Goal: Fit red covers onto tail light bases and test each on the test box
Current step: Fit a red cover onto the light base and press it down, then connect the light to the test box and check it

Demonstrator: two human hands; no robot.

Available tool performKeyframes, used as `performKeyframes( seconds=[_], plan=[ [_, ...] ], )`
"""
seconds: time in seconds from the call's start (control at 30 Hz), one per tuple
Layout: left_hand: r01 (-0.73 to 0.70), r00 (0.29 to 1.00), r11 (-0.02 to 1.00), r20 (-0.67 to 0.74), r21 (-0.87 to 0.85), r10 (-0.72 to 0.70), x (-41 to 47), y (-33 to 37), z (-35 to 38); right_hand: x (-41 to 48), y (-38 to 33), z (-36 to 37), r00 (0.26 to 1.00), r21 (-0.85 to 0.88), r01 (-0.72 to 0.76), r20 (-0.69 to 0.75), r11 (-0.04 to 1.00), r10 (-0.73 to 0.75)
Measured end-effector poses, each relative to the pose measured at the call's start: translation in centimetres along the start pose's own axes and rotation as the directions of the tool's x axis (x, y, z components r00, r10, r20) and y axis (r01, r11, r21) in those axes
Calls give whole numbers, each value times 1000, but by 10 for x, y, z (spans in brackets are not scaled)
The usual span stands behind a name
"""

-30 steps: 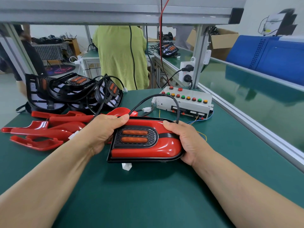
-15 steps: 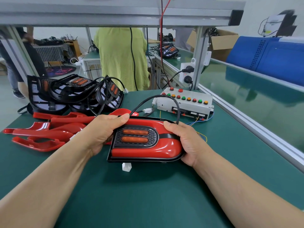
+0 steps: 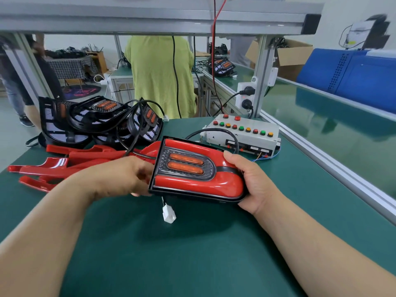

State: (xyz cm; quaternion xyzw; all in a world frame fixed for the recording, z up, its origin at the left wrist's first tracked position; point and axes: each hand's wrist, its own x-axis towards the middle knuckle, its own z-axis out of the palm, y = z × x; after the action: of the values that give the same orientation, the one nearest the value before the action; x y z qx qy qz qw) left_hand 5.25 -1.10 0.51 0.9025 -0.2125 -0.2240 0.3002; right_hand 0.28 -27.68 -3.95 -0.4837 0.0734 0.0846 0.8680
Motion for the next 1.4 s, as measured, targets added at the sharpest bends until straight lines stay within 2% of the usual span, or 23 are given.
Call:
performKeyframes(
  seconds=[0.07, 0.23, 0.43, 0.53, 0.63, 0.8, 0.9, 1.07, 1.17, 1.27, 1.4],
  plan=[
    [-26, 998, 1000, 53, 16, 26, 0, 8, 6, 0, -1, -1, 1000, 12, 0, 11, 1000, -1],
    [-30, 1000, 980, 4, 199, 30, -3, 20, 15, 0, -1, -2, 1000, 4, -6, 14, 1000, 6],
    [-31, 997, 978, -69, 207, 47, -6, 28, 26, 0, -3, -4, 1000, 17, -2, 25, 1000, 2],
    [-43, 998, 976, -36, 213, 52, -6, 25, 20, -1, -3, -3, 999, 26, -20, 45, 999, 18],
    [-93, 995, 983, -23, 160, 98, -7, 12, 2, -2, -4, -4, 997, 37, -31, 77, 999, 28],
    [-182, 969, 980, -183, -77, 165, -20, -23, -34, -3, -3, -4, 983, -2, -79, 164, 997, 78],
    [-263, 931, 929, -321, -261, 173, -21, -35, -38, -3, 1, -2, 983, -94, -82, 155, 992, 96],
    [-347, 835, 817, -549, -460, 45, -3, -28, -24, -3, 7, 5, 992, -209, -20, 116, 978, 45],
    [-397, 788, 787, -615, -472, 29, 8, -12, -8, 1, 11, 6, 999, -175, 21, 38, 984, -14],
    [-434, 750, 813, -656, -388, 87, 15, 4, 8, 1, 12, 7, 1000, -165, 19, 23, 986, -15],
    [-447, 754, 836, -637, -319, 161, 20, 14, 23, 1, 11, 5, 999, -220, 2, 48, 975, 8]
  ],
)
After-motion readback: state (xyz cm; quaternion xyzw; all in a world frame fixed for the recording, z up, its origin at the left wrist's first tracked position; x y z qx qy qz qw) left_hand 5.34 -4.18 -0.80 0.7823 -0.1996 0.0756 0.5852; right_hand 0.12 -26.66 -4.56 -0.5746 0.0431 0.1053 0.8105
